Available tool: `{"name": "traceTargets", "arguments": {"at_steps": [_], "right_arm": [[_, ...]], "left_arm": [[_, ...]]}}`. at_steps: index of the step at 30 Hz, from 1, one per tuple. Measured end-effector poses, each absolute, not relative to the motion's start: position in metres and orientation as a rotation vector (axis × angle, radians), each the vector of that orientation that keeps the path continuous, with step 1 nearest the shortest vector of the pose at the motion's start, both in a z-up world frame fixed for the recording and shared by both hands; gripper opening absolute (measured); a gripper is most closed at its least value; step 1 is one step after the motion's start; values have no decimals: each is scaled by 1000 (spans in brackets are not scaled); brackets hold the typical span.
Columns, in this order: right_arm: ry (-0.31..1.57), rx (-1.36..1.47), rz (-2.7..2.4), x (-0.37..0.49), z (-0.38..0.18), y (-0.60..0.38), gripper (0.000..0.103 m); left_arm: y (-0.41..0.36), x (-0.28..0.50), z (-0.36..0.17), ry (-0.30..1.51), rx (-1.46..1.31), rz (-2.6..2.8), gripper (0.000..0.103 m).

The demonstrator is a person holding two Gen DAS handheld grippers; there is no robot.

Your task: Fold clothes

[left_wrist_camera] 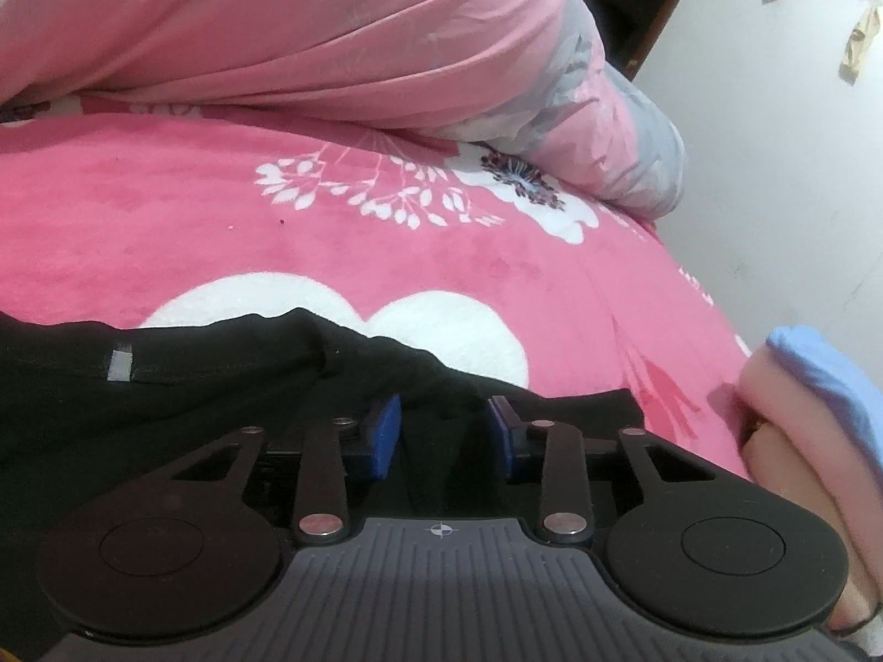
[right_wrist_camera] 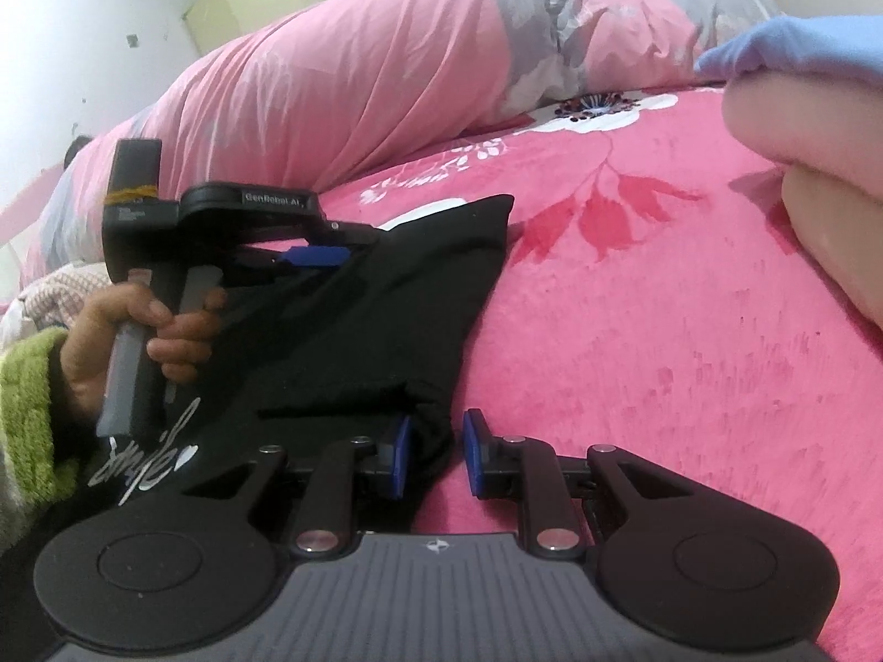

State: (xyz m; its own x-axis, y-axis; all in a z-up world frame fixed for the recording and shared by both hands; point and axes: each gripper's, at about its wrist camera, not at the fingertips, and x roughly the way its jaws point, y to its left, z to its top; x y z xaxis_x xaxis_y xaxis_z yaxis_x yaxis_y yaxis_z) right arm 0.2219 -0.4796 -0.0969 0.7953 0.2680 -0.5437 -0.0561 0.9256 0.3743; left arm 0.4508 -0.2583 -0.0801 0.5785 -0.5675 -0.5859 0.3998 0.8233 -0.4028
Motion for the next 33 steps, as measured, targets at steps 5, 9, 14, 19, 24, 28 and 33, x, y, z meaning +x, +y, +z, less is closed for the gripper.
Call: {"name": "traceTargets", "arguments": {"at_steps": [5, 9, 14, 19, 24, 28, 33], "right_arm": [[629, 367, 181, 221, -97, -481, 22], [628, 375, 182, 220, -98, -482, 22], [626, 386, 185, 220, -99, -483, 22], [626, 393, 184, 219, -98, -483, 22], [626, 408, 186, 219, -99, -484, 21], [626, 420, 189, 220, -100, -486, 21], [625, 424, 188, 220, -100, -486, 21]], "left_arm": [[-259, 451, -80, 770, -236, -568, 31], [-260, 453, -78, 774, -231, -560, 35], [-263, 452, -78, 773, -200, -558, 35], [-267, 445, -79, 739, -152, -545, 32], [-272, 428, -80, 653, -86, -526, 4], [-270, 415, -72, 580, -66, -515, 2], [-253, 411, -57, 566, -150, -477, 1]]}}
